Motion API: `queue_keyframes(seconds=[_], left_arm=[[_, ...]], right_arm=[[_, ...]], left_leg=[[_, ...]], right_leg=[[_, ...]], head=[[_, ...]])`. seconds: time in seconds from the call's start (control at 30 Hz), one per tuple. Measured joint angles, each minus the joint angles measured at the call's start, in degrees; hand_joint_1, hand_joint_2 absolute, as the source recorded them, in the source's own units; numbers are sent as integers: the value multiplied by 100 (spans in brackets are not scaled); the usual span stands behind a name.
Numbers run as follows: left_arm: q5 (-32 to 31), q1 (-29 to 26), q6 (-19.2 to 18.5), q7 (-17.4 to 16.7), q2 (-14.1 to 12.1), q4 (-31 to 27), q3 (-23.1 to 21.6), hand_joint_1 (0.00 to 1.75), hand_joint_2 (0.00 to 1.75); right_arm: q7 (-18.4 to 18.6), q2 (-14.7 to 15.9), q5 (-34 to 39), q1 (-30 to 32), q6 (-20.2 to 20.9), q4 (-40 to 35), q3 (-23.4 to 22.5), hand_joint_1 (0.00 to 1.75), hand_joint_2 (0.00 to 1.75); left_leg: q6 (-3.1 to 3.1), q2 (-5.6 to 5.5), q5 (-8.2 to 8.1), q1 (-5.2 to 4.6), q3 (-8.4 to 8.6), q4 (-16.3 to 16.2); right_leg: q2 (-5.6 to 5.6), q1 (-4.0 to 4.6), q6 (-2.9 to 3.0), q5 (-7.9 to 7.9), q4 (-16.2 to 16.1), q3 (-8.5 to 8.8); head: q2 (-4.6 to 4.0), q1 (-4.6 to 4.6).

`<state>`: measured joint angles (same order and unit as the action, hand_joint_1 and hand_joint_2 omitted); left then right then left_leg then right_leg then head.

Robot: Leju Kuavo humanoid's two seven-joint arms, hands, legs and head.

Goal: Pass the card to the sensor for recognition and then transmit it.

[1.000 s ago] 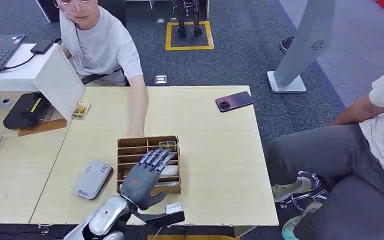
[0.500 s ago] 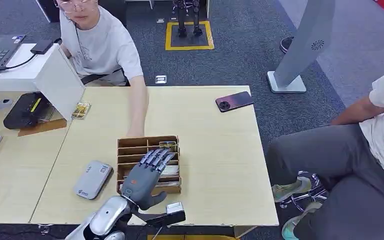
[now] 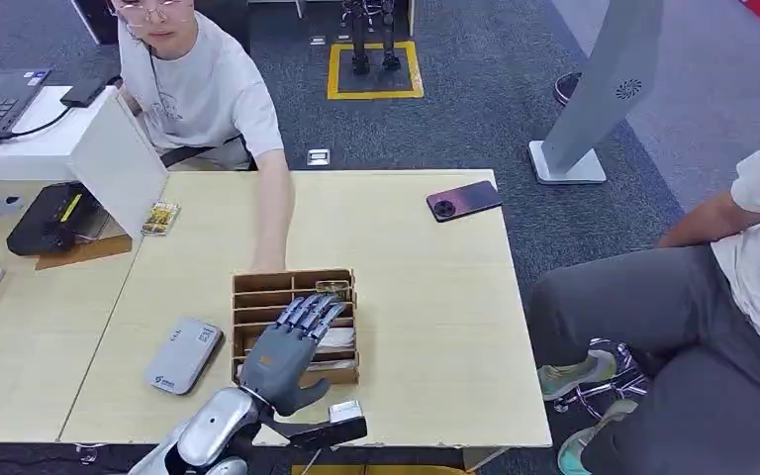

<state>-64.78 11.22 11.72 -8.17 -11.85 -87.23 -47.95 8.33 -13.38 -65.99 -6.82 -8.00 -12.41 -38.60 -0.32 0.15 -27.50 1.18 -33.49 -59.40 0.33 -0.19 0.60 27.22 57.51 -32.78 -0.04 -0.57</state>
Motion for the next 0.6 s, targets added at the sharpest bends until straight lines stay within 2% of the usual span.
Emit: queue_keyframes(seconds=[0.6], left_arm=[[0,0,0,0,0,0,2,0,175]], right_arm=[[0,0,0,0,0,0,0,0,175]], left_leg=[[0,0,0,0,0,0]], right_leg=[[0,0,0,0,0,0]], head=[[0,0]])
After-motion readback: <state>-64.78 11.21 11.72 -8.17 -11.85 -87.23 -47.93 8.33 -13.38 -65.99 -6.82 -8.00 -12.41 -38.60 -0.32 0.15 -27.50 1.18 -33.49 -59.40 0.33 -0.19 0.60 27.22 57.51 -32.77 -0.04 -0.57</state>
